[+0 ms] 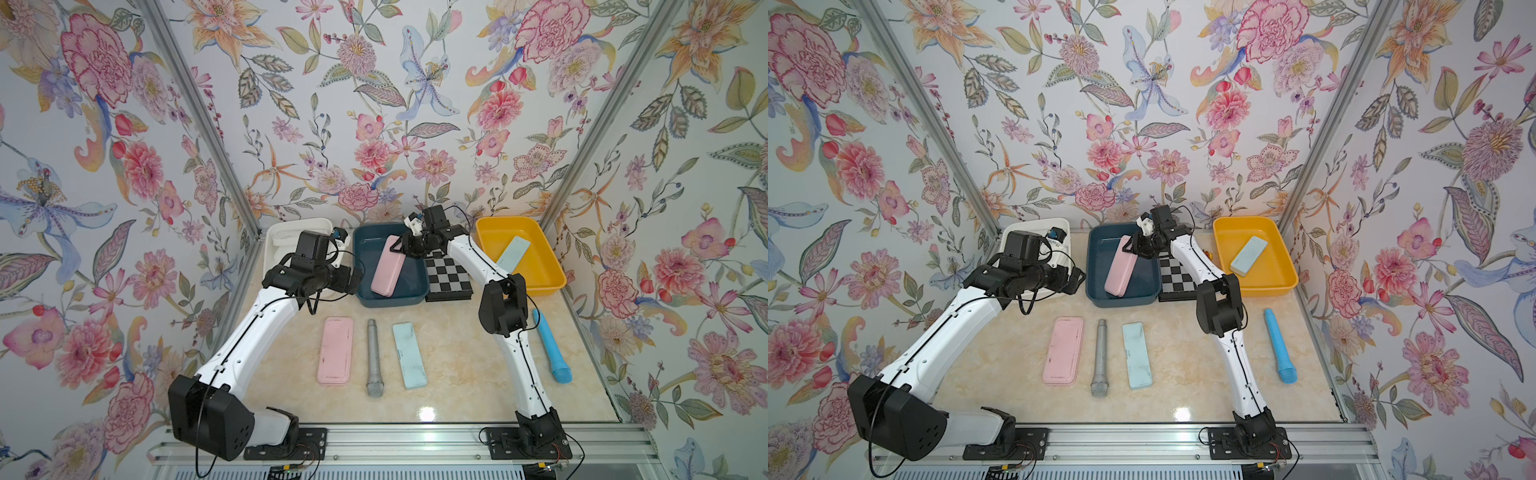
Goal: Place the pencil cases by color into the storage box
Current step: Place the pencil case at the storage box.
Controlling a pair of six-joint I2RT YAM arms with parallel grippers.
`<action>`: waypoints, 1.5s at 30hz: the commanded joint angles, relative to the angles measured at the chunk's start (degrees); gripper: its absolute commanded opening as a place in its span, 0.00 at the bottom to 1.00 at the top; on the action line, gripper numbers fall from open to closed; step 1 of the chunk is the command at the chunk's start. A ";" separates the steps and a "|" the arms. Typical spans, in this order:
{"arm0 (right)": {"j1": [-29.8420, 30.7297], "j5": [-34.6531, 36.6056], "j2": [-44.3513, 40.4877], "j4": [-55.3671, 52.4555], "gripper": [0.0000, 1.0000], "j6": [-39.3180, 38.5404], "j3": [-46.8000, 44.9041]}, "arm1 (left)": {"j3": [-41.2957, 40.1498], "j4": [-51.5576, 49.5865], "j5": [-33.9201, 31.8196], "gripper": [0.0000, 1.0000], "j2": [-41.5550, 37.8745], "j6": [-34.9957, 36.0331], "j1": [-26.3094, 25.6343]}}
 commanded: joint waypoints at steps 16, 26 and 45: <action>2.65 5.25 6.03 -5.46 0.69 -0.01 8.14 | -2.09 2.05 4.76 0.98 -1.27 -1.42 1.87; 2.75 9.39 5.74 -9.37 1.00 -2.15 8.17 | -2.45 2.41 5.24 0.98 -1.32 -1.78 1.99; 8.88 30.30 -21.48 -5.53 1.00 -16.51 -18.23 | -3.59 2.35 2.32 0.98 1.93 -3.78 2.23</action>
